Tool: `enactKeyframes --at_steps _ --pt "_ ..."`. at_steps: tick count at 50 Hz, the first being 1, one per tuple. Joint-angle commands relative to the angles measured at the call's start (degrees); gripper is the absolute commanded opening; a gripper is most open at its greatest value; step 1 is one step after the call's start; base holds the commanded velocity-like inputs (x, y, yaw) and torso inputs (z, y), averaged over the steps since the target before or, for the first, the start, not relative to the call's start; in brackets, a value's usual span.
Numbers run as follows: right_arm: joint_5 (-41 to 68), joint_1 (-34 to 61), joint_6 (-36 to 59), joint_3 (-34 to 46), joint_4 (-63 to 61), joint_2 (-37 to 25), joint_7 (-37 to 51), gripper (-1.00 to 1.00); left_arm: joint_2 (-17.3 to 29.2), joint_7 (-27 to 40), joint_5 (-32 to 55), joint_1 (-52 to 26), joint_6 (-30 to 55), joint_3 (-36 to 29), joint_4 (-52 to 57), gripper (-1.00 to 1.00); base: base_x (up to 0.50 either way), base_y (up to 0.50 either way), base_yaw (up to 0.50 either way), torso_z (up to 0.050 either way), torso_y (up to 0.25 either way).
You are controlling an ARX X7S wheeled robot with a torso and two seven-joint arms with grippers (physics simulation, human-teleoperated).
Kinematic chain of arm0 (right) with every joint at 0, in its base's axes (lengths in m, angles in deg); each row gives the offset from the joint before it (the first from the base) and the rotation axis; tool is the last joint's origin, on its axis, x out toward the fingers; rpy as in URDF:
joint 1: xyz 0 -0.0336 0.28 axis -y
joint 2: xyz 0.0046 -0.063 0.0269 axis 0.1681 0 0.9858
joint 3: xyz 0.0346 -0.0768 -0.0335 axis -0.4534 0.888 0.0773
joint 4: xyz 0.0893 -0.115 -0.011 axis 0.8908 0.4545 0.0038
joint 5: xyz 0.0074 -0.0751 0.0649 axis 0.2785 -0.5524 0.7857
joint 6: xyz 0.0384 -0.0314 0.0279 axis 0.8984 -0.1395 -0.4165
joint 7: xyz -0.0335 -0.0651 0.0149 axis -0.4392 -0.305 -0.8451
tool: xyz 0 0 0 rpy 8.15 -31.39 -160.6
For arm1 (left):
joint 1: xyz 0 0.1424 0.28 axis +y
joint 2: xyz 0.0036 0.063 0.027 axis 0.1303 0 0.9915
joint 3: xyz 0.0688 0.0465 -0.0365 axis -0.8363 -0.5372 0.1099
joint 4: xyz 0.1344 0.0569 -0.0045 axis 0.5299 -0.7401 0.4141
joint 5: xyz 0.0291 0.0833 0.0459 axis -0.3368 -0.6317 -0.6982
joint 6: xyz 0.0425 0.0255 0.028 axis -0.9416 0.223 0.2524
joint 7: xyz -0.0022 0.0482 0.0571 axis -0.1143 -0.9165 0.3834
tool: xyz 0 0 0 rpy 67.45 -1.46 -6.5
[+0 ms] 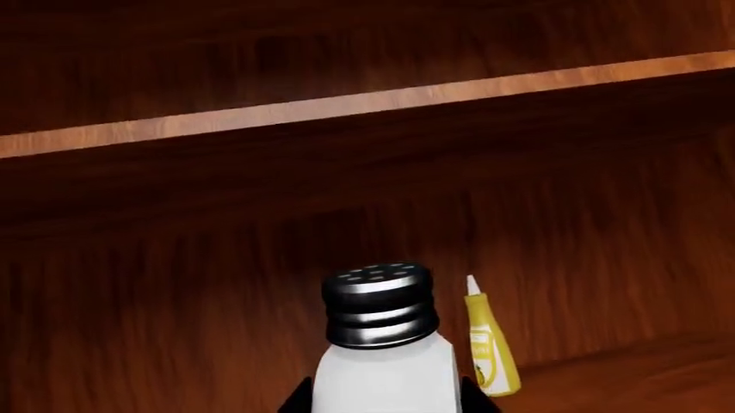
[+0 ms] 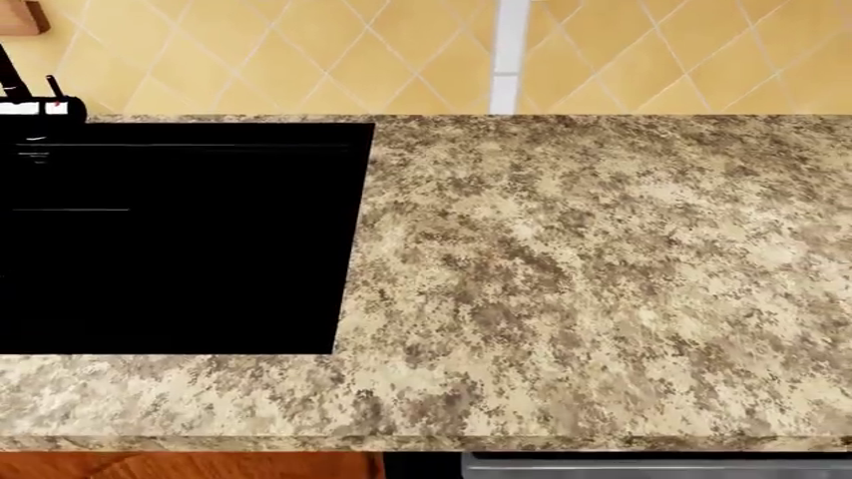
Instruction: Pick and place the shaker into the drawer. Then close the cabinet.
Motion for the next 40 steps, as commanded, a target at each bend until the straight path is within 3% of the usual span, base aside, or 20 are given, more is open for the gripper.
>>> enactKeyframes --at_steps 1,12,14,15,19,22,25,31,40 --pt "-0.1 0.0 -1.2 0.2 2.0 -0.1 -0.2 -1.00 0.0 1.1 7.0 -0.2 -2.1 -6.4 -2.0 -1.00 -0.50 0.00 0.00 0.000 0.000" --pt "1.1 -0.6 -2.5 0.3 4.6 -0.5 0.7 -1.00 0.0 1.9 18.3 1.9 -4.5 -17.5 -3.3 -1.00 -0.49 0.00 0.00 0.000 0.000" --pt "0.2 -6.6 2.3 0.4 -4.1 -0.3 -1.2 -1.00 0.0 2.2 20.6 4.6 -5.1 -18.9 -2.7 -1.00 0.00 0.00 0.00 0.000 0.000" --pt "-0.6 -10.5 5.2 0.7 -9.9 -0.3 -2.6 -1.00 1.0 3.2 21.2 7.1 -4.2 -18.7 0.8 -1.00 0.00 0.00 0.00 0.000 0.000" --pt "-3.6 -27.4 16.6 1.5 -31.6 0.2 -6.5 -1.00 13.7 19.7 30.2 25.3 8.0 -16.4 35.1 -1.00 0.00 0.00 0.00 0.000 0.000" --pt "-6.1 -40.3 23.7 2.2 -47.4 0.6 -7.7 -1.00 19.2 28.6 36.2 37.1 10.3 -14.5 59.4 -1.00 0.00 0.00 0.00 0.000 0.000" --pt "-7.8 -51.1 30.5 3.7 -61.3 0.8 -8.6 -1.00 22.8 35.6 41.9 47.3 10.1 -12.1 72.8 -1.00 0.00 0.00 0.00 0.000 0.000" --pt "-7.3 -65.3 38.4 5.6 -75.0 1.0 -7.3 -1.00 28.8 43.7 45.2 64.2 7.4 -12.0 90.1 -1.00 0.00 0.00 0.00 0.000 0.000" --pt "-4.8 -74.2 41.7 7.1 -80.1 -0.1 -4.2 -1.00 31.3 47.4 43.8 73.9 4.8 -13.2 94.5 -1.00 0.00 0.00 0.00 0.000 0.000"
